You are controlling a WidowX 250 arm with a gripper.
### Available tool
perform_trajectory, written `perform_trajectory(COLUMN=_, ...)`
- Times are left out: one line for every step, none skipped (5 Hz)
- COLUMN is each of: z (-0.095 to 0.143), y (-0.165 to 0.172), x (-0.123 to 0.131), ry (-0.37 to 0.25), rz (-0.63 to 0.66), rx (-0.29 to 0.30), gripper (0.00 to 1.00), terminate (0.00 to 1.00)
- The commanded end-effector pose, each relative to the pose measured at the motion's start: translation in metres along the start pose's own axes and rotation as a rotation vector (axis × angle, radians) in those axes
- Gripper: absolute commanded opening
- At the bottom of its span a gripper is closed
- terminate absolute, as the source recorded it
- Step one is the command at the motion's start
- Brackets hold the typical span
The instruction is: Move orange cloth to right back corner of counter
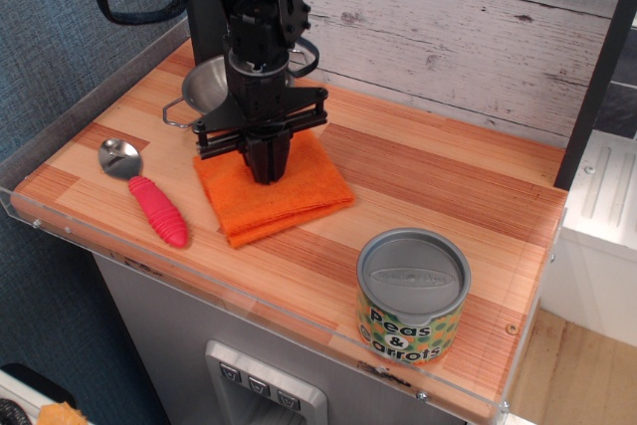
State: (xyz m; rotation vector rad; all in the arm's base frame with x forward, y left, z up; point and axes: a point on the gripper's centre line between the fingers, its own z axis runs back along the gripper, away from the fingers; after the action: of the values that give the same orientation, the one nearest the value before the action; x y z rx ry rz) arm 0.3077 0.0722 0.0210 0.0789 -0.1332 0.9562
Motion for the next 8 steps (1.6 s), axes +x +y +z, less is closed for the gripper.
perform_trajectory(z=0.002, y=-0.007, x=0.003, ry=0.030, rz=-0.148, rx=-0.081, gripper=0.00, terminate=0.00)
perform_trajectory(z=0.000, y=-0.013, x=-0.003, ry=0.094, rz=-0.245, rx=-0.123, gripper=0.00, terminate=0.00)
perform_trajectory(z=-0.004, y=-0.024, x=-0.011, ry=0.120, rz=-0.395, rx=-0.129, gripper=0.00, terminate=0.00)
perform_trajectory(z=-0.004, y=-0.042, x=-0.025, ry=0.109, rz=-0.485, rx=-0.120, gripper=0.00, terminate=0.00)
perform_trajectory(z=-0.001, y=-0.062, x=-0.036, ry=0.090, rz=-0.614, rx=-0.123, gripper=0.00, terminate=0.00)
perform_trajectory(z=0.003, y=-0.080, x=-0.047, ry=0.043, rz=-0.677, rx=-0.101, gripper=0.00, terminate=0.00)
perform_trajectory(z=0.006, y=-0.100, x=-0.055, ry=0.060, rz=-0.774, rx=-0.129, gripper=0.00, terminate=0.00)
perform_trajectory(z=0.007, y=-0.116, x=-0.062, ry=0.079, rz=-0.860, rx=-0.170, gripper=0.00, terminate=0.00)
